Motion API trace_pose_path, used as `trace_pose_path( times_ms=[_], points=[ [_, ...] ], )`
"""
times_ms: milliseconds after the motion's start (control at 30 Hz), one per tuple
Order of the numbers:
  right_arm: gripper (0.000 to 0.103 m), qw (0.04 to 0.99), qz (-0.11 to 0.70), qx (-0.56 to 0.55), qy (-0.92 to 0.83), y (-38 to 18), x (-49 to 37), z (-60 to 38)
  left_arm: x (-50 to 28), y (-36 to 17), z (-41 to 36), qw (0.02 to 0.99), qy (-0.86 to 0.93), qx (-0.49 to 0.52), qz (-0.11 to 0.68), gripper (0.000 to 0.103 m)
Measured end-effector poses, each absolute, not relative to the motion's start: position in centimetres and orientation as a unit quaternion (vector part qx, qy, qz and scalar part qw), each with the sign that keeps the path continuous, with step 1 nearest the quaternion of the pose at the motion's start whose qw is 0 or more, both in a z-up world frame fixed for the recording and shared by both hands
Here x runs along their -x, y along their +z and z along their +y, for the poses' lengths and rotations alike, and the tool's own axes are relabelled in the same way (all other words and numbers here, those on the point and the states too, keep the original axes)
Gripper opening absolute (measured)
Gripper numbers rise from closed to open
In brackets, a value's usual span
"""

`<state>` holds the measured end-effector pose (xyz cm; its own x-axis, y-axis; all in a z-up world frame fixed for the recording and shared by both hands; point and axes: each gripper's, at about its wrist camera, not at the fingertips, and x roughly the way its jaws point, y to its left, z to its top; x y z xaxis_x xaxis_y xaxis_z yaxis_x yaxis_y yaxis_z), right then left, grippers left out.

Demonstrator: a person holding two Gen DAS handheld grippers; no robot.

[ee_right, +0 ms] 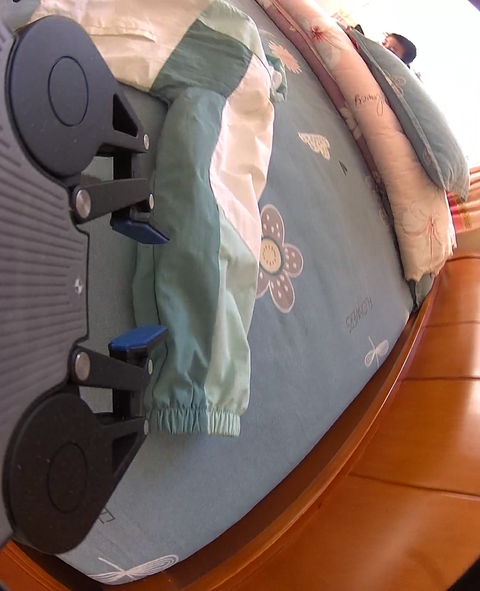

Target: Fold clothes

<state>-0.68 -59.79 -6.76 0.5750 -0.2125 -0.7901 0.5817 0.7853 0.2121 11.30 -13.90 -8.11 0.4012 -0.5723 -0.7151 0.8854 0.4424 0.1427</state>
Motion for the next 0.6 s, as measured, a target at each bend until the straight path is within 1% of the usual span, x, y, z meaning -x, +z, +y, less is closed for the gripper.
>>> trace_pose_path(
  times_ms=[167, 300, 433, 600],
  points=[
    [0.055, 0.883, 0.393, -0.204, -0.154, -3.7, -3.6, -52.0, -11.5, -8.1, -12.2, 0.807, -0.434, -0.244, 0.318, 0.081],
    [0.057, 0.895, 0.394, -0.189, -0.088, -2.6, -6.9, -45.4, -12.3, -8.4, -10.3, 0.816, -0.419, -0.202, 0.342, 0.081],
    [0.059, 0.900, 0.401, -0.170, -0.029, -2.9, -9.6, -38.4, -12.8, -8.5, -8.6, 0.822, -0.416, -0.167, 0.351, 0.081],
    [0.060, 0.901, 0.391, -0.189, 0.005, -4.6, -11.4, -31.5, -13.5, -8.5, -6.5, 0.828, -0.407, -0.155, 0.354, 0.081]
  ],
)
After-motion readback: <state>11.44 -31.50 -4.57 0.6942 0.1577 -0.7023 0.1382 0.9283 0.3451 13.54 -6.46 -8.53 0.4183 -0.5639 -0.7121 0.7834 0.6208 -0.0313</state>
